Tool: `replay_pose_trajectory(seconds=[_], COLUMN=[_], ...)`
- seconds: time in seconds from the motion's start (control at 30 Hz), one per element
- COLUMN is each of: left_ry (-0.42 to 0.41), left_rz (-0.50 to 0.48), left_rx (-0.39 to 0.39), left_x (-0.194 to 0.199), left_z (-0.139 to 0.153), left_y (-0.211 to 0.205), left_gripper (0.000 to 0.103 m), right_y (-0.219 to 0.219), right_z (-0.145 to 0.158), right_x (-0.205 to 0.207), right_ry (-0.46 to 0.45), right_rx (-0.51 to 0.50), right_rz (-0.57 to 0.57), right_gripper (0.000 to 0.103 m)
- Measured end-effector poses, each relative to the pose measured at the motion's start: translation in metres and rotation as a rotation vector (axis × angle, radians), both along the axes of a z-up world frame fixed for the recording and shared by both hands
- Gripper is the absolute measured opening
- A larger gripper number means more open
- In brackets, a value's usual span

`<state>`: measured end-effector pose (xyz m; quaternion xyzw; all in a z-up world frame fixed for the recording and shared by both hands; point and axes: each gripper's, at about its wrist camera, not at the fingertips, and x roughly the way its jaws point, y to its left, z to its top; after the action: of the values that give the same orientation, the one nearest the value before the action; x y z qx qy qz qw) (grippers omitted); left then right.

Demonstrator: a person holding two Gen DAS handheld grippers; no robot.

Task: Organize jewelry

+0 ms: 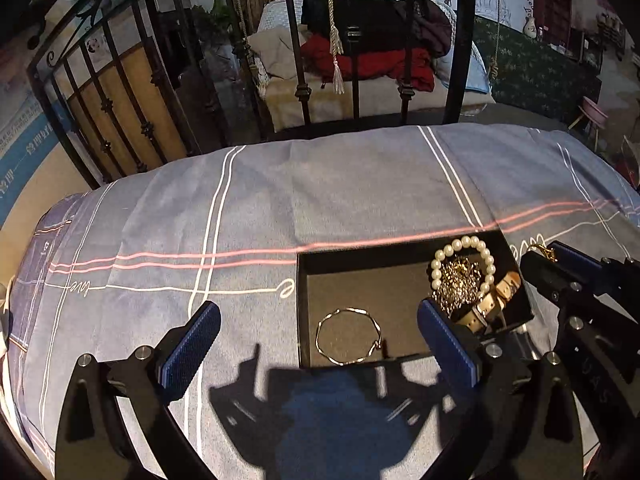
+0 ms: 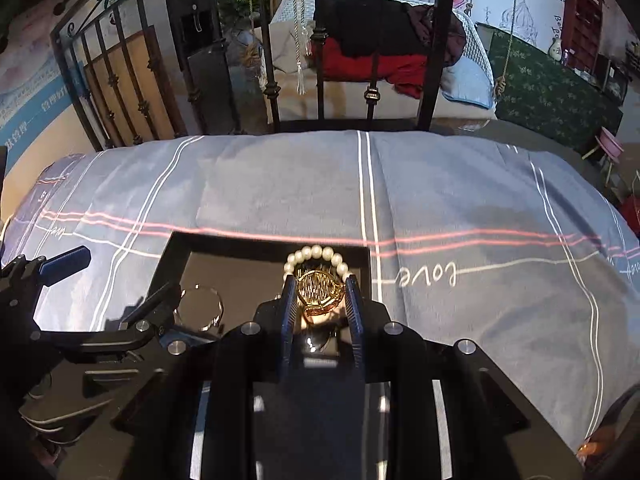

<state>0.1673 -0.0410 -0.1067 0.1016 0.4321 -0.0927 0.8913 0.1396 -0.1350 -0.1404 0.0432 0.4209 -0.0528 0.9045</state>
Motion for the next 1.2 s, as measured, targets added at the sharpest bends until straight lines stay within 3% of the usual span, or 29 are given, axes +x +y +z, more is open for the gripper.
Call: replay_pose_trajectory(seconds=[0.47, 0.53, 0.6, 0.67, 1.2], left_ry=[0.039, 0.038, 0.038, 0.043, 0.003], left_rz=[0.029, 0.037, 0.053, 0.057, 0.062], left_rx=[0.020, 0.022, 0.022, 0.004, 0.003], left_x=[0.022, 0.023, 0.025, 0.025, 0.008], left_z=[-0.023, -0.023, -0.022, -0.020, -0.002], left_y=[0.012, 0.013, 0.017, 0.020, 0.029], left_gripper=[0.097, 0.097, 0.097, 0.097, 0.097], right_y=[0.015, 0.013, 0.008, 0.003, -0.002], right_z=[-0.028, -0.028, -0.026, -0.022, -0.012], right_x=[0.024, 0.025, 0.023, 0.020, -0.006], right_ry=[0.058, 0.058, 0.053, 0.036, 0.014], right_rx=[0.003, -0.004, -0.011, -0.005, -0.010], right_rz=[0.024, 0.010, -0.012, -0.018, -0.059], right_gripper=[0.027, 0.034, 0.057, 0.071, 0.071])
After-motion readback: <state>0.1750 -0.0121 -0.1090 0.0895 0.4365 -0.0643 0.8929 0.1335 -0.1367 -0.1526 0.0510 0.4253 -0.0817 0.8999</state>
